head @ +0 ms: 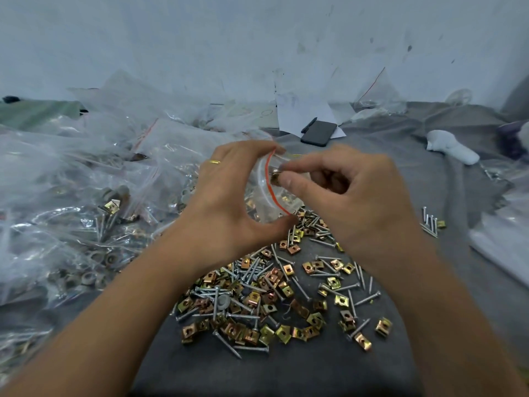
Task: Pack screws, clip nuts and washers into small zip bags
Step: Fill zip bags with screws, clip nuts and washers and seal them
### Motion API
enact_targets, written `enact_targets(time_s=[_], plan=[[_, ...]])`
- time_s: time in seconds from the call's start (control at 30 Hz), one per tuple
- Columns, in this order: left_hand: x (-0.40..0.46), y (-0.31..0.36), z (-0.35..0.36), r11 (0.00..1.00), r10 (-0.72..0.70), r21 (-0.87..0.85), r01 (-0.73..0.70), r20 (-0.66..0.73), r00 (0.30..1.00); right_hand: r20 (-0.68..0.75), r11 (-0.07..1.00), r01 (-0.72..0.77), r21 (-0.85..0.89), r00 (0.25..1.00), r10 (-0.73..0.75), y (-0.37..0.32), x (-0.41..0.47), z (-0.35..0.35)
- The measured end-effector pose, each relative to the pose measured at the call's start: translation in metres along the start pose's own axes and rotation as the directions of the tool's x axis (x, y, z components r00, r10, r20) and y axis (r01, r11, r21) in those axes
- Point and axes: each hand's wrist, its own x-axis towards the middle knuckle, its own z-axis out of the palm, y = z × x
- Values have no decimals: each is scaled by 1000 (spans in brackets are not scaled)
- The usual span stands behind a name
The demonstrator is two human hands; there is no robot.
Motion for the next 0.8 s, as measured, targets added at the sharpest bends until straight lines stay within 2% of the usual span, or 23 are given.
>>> enact_targets(time_s=[0.1,0.17,0.23,0.27,0.33,0.4,0.47,0.53,0.6,0.8], plan=[[0,-2,-1,997,-53,-49,53,1,999,-67,999,41,18,997,-40,0,1,2],[1,-6,-1,995,-74,-71,72,-15,997,-164,994,29,110,986,-10,4,1,-2],[3,-10,-2,992,-96,-86,92,-41,995,-196,995,-27,98,980,46,15,1,-7],[4,-11,-3,990,-112,-94,107,-51,992,-141,997,-66,27,988,69,22,0,-10],[5,-15,-4,985,-139,-115,129,-84,987,97,976,-119,-180,986,138,33,-3,-13],[6,-17,-5,981,-155,-141,136,-130,979,307,923,-106,-370,924,229,38,-5,-9],[7,-18,-6,978,-164,-155,140,-158,974,411,864,-80,-498,856,315,40,-6,-3],[7,-19,-8,979,-168,-147,144,-171,971,469,833,-64,-550,802,371,39,-5,4],[7,-19,-10,980,-171,-134,149,-172,970,493,835,-71,-546,779,388,40,-4,9],[6,-19,-12,977,-187,-132,166,-163,969,428,816,-76,-573,821,377,50,-5,13]])
